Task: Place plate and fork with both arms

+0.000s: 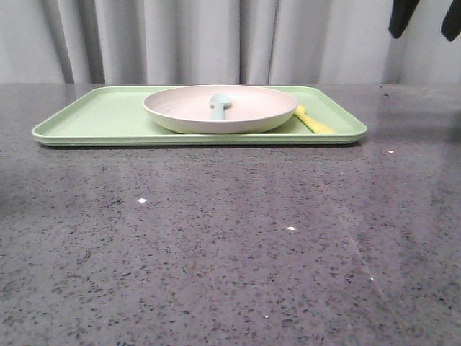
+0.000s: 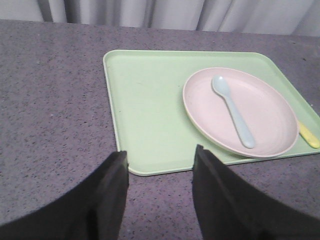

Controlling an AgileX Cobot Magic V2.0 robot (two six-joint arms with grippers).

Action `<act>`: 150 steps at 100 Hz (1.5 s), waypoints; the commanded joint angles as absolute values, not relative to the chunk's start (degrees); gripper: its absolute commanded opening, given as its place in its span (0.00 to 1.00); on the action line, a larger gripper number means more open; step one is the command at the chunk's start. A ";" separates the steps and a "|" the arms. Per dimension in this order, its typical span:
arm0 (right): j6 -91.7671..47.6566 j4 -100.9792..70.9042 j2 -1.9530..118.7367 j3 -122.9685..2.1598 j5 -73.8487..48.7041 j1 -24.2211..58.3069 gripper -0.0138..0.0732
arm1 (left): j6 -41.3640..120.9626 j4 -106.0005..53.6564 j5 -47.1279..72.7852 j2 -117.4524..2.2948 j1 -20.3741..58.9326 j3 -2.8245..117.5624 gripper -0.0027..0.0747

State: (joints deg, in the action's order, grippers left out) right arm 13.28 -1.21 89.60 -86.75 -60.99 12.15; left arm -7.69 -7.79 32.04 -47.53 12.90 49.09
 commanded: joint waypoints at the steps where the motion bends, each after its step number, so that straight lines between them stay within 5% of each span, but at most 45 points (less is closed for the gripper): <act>1: 12.48 0.00 81.26 -82.88 -55.67 11.78 0.68 | -8.41 -7.07 27.14 -45.77 11.24 49.23 0.38; 34: 12.58 3.88 60.84 -63.75 -46.15 11.78 0.65 | -8.41 -3.74 26.91 -39.49 5.71 44.40 0.26; 60: 12.58 5.55 46.61 -52.01 -39.93 11.78 0.20 | -8.41 -2.03 26.64 -33.65 5.61 39.83 0.03; 72: 12.58 5.60 39.35 -46.55 -34.49 11.78 0.10 | -8.41 -1.05 24.16 -30.21 5.61 37.10 0.01; 120: 12.58 5.60 14.92 -28.07 -22.27 11.78 0.09 | -8.30 0.83 19.45 -14.28 5.61 24.67 0.01; 150: 12.58 5.60 12.13 -26.36 -22.67 11.78 0.09 | -8.30 1.14 19.56 -10.69 5.61 23.08 0.01</act>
State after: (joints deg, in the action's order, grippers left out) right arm 13.16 4.59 11.60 -25.11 -27.49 12.15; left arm -8.02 0.93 24.48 -10.14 5.69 21.56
